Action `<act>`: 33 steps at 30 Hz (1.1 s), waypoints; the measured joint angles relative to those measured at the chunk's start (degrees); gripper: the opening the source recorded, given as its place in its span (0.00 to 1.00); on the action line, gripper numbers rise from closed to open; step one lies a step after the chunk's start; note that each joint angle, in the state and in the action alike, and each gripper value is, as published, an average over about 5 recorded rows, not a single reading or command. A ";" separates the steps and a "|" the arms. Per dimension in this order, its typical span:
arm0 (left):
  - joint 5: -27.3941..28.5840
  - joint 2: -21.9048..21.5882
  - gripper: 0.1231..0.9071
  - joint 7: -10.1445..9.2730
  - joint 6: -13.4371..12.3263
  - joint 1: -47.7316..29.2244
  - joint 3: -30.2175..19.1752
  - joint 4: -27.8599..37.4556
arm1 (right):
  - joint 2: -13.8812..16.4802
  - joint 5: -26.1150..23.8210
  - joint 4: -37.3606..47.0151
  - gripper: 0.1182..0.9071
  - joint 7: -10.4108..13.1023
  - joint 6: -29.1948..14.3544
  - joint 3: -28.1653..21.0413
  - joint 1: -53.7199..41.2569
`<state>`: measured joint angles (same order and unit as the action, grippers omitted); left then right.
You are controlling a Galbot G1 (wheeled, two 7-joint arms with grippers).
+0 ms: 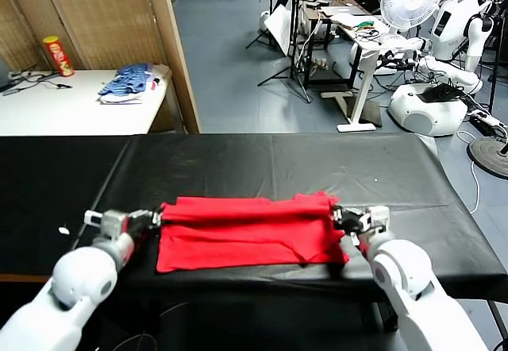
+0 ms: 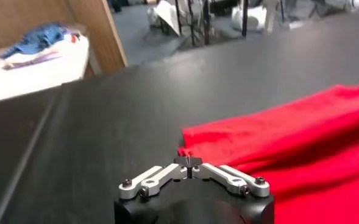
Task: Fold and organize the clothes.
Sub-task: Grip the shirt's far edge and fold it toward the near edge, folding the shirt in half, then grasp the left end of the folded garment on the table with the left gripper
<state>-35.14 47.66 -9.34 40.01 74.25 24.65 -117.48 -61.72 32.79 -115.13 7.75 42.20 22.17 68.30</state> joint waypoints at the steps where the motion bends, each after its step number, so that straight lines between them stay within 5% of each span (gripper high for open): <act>1: 0.25 0.14 0.01 -0.02 0.32 0.64 0.08 -0.30 | 0.03 0.35 -0.37 0.09 -0.25 0.00 0.33 0.41; 4: 0.31 0.57 0.12 -0.20 1.02 2.03 0.47 -1.22 | 0.36 1.62 -1.72 0.25 -0.76 0.00 1.66 1.57; 9: -1.98 0.41 0.47 -0.65 1.49 3.56 2.14 -3.09 | 0.80 2.94 -3.66 0.59 -1.22 -0.01 4.25 1.99; 14: -6.43 -0.45 0.79 -1.49 -0.08 3.09 3.72 -4.06 | -1.11 -0.61 -2.04 0.84 1.15 -1.55 4.12 -0.50; 22: -10.88 3.36 0.86 -2.44 -3.01 -4.72 1.24 2.31 | -7.21 -6.18 7.39 0.86 2.74 -6.05 -0.22 -7.88; 33: -15.10 8.64 0.85 -2.43 -2.29 -13.32 -1.91 13.73 | -12.65 -7.94 17.17 0.82 2.98 -6.58 -3.25 -13.11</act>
<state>-50.24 56.31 -11.77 37.72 60.93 22.73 -103.75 -74.37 24.85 -97.96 10.73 35.62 18.92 55.19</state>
